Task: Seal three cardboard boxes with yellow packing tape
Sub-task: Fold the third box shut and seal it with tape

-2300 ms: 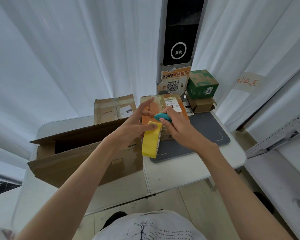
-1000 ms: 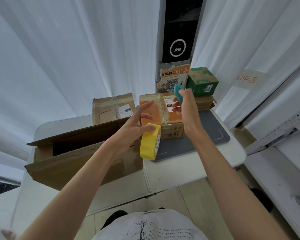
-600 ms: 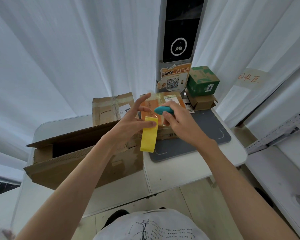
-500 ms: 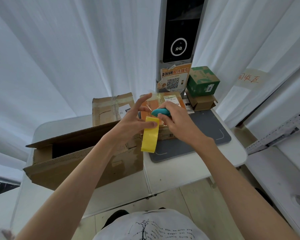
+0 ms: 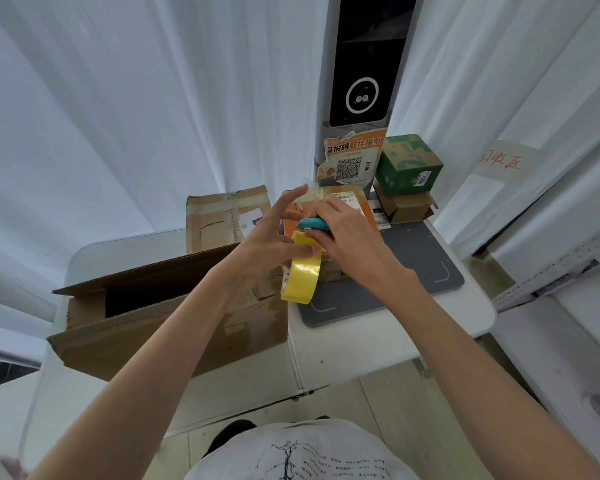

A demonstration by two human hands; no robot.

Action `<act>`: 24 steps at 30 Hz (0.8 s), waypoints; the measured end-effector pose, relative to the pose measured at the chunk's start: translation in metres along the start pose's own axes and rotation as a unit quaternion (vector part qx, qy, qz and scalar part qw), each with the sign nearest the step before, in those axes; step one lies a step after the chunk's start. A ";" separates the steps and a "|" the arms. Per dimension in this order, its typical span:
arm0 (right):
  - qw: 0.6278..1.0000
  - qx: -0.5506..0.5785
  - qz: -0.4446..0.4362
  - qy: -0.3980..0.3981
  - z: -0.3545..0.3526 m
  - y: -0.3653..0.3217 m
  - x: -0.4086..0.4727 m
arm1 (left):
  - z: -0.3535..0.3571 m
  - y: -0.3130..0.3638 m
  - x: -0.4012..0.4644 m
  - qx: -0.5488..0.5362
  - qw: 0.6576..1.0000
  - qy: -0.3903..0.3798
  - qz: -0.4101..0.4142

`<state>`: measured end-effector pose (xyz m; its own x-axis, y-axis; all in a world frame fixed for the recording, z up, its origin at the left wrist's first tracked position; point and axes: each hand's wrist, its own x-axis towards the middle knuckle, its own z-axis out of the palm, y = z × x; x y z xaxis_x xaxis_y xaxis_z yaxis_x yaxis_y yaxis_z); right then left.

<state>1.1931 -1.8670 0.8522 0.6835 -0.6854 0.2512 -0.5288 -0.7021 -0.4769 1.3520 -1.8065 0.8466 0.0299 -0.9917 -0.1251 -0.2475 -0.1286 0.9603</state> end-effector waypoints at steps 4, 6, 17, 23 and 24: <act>1.000 -0.021 -0.006 0.003 0.003 -0.002 0.001 | -0.001 -0.001 0.002 0.003 1.000 0.005 0.004; 0.999 -0.033 -0.008 0.005 0.003 0.000 0.001 | -0.001 -0.002 0.001 -0.001 1.000 0.009 0.003; 0.933 0.242 0.262 0.047 0.005 0.032 -0.021 | -0.012 -0.006 0.000 -0.046 0.998 0.029 0.011; 0.637 0.675 0.368 0.050 0.026 0.000 -0.032 | -0.002 -0.003 -0.001 -0.057 0.997 0.024 0.039; 0.611 0.697 0.372 0.059 0.026 -0.004 -0.033 | -0.001 -0.003 -0.002 -0.058 0.997 0.026 0.045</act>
<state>1.1856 -1.8365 0.8239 0.4313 -0.7812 -0.4514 0.3264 0.6016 -0.7291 1.3537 -1.8038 0.8440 0.0642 -0.9976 -0.0265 -0.1377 -0.0352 0.9898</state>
